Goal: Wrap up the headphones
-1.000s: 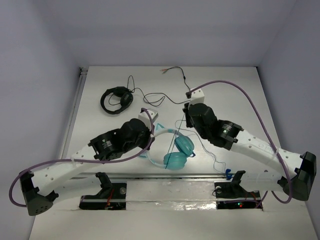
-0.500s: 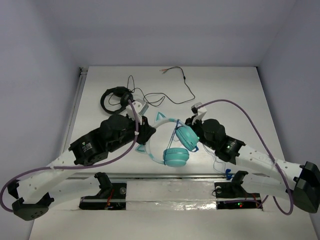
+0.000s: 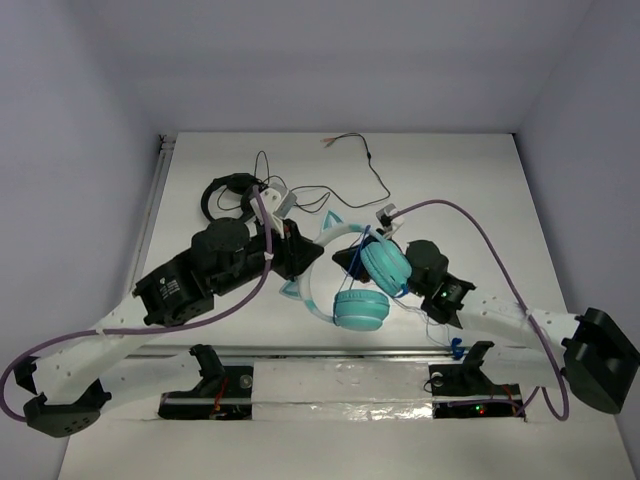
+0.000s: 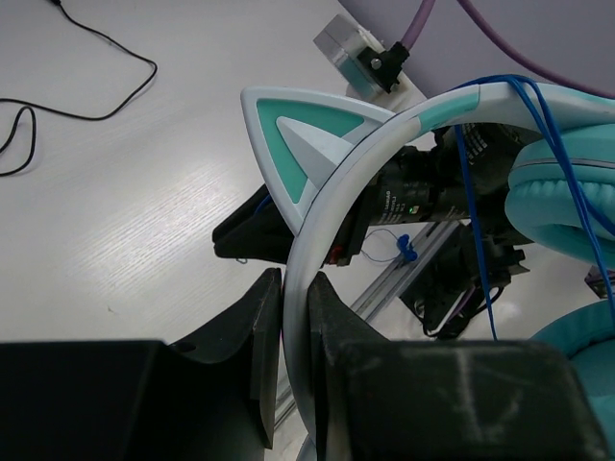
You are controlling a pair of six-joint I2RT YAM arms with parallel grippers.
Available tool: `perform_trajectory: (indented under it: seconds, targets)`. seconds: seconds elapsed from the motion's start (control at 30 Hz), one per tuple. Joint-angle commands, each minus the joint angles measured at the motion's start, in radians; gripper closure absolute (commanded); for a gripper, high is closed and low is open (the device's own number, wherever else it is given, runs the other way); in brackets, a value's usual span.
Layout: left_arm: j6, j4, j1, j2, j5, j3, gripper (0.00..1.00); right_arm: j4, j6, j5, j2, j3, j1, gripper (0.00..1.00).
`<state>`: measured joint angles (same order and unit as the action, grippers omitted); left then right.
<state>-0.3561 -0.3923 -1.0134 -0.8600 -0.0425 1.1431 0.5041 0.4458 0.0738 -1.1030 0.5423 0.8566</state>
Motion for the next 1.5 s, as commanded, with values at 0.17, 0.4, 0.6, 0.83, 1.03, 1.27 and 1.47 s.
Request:
perform_trajectory:
  seconds: [0.17,0.4,0.6,0.83,1.03,1.27,1.47]
  targets:
    - [-0.060,0.109,-0.004,-0.008,-0.028,0.135,1.00,0.186,0.025,0.073,-0.109,0.013,-0.007,0.77]
    - [-0.061,0.099,-0.004,-0.046,-0.129,0.217,1.00,0.249,0.086,0.145,-0.189,-0.001,-0.007,0.77]
    - [-0.006,0.081,-0.004,-0.106,-0.365,0.326,1.00,0.342,0.201,0.234,-0.218,-0.062,-0.007,0.77]
    - [-0.006,0.135,0.048,-0.183,-0.490,0.340,1.00,0.370,0.284,0.255,-0.219,-0.130,0.090,0.83]
    - [-0.032,0.153,0.185,-0.247,-0.539,0.302,1.00,0.274,0.349,0.144,-0.149,-0.174,0.252,0.91]
    - [-0.050,0.162,0.252,-0.309,-0.678,0.181,1.00,0.021,0.401,0.080,-0.015,-0.193,0.378,1.00]
    - [-0.104,0.142,0.263,-0.297,-0.708,0.025,1.00,-0.353,0.358,-0.008,0.133,-0.052,0.443,1.00]
